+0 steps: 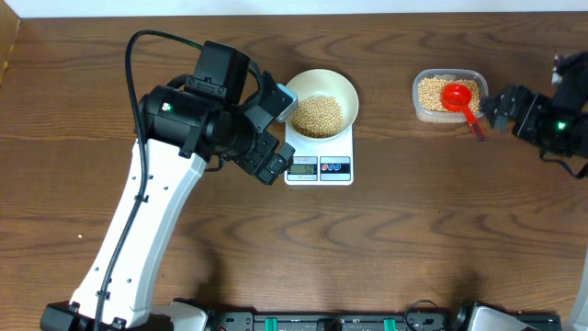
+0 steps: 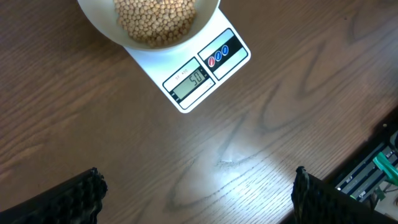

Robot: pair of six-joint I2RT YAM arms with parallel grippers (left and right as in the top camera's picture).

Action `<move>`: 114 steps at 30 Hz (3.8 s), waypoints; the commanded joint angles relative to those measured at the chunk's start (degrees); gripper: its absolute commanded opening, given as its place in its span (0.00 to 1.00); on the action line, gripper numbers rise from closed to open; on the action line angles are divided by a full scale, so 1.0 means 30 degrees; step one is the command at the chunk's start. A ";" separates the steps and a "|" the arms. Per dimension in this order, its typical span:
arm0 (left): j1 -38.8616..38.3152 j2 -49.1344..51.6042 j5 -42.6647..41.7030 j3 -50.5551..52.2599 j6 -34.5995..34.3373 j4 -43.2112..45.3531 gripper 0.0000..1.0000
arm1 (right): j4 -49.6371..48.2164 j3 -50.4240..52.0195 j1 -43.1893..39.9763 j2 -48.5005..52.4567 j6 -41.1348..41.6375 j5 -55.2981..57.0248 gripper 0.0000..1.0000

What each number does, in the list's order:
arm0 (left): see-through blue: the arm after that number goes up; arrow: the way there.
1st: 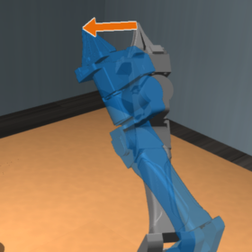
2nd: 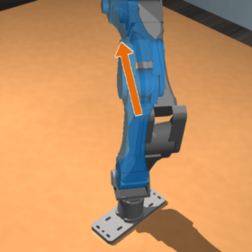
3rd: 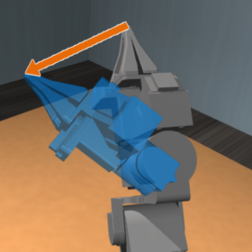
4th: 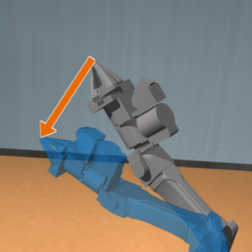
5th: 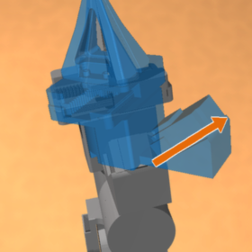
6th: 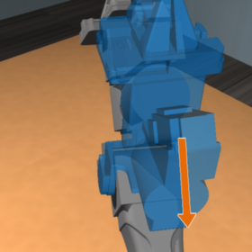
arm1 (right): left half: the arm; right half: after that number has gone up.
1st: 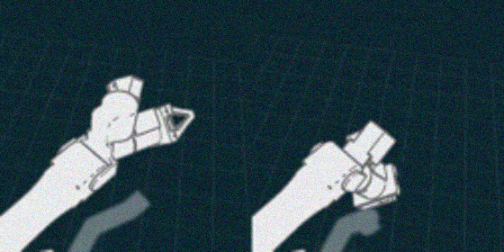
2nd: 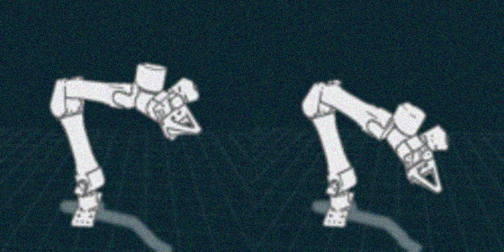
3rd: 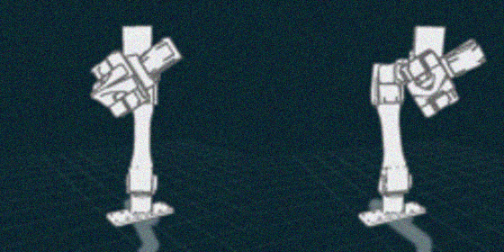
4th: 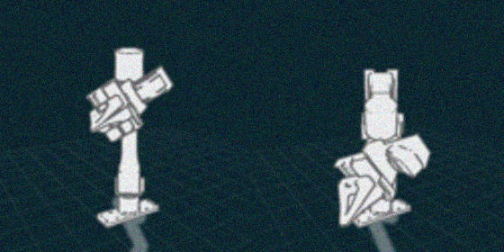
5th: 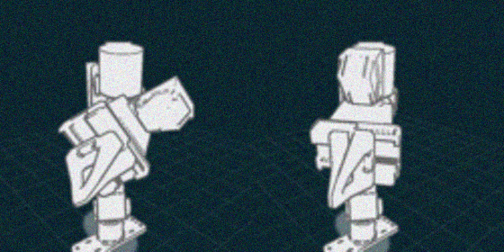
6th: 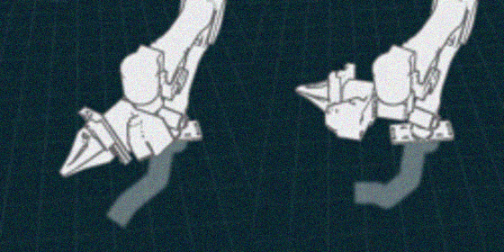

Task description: Scoop item into bowl and weigh 50g on scale

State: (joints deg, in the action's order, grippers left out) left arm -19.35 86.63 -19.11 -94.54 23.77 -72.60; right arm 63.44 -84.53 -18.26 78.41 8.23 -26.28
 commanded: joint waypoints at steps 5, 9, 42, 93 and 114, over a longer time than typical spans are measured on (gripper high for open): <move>-0.0007 -0.0306 0.0117 -0.0189 -0.0182 -0.0007 0.98 | 0.0838 0.0051 -0.0168 -0.0073 -0.0933 -0.0204 0.99; -0.0007 -0.0306 0.0124 -0.0189 -0.0182 0.0000 0.98 | 0.0758 0.0051 -0.0168 -0.0423 -0.1093 -0.0066 0.99; -0.0007 -0.0306 0.0117 -0.0189 -0.0182 -0.0007 0.98 | -1.4520 1.8404 0.3643 -2.1005 -0.2346 0.8153 0.99; -0.0007 -0.0306 0.0117 -0.0189 -0.0182 -0.0007 0.98 | -1.9715 2.8072 0.6623 -2.6046 -0.2346 0.8225 0.99; -0.0007 -0.0306 0.0117 -0.0189 -0.0182 -0.0007 0.98 | -1.9715 2.8072 0.6623 -2.6039 -0.2346 0.8218 0.99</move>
State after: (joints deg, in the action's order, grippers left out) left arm -19.35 86.63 -19.14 -94.54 23.77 -72.58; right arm 4.05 -0.43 1.10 0.69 1.85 -1.48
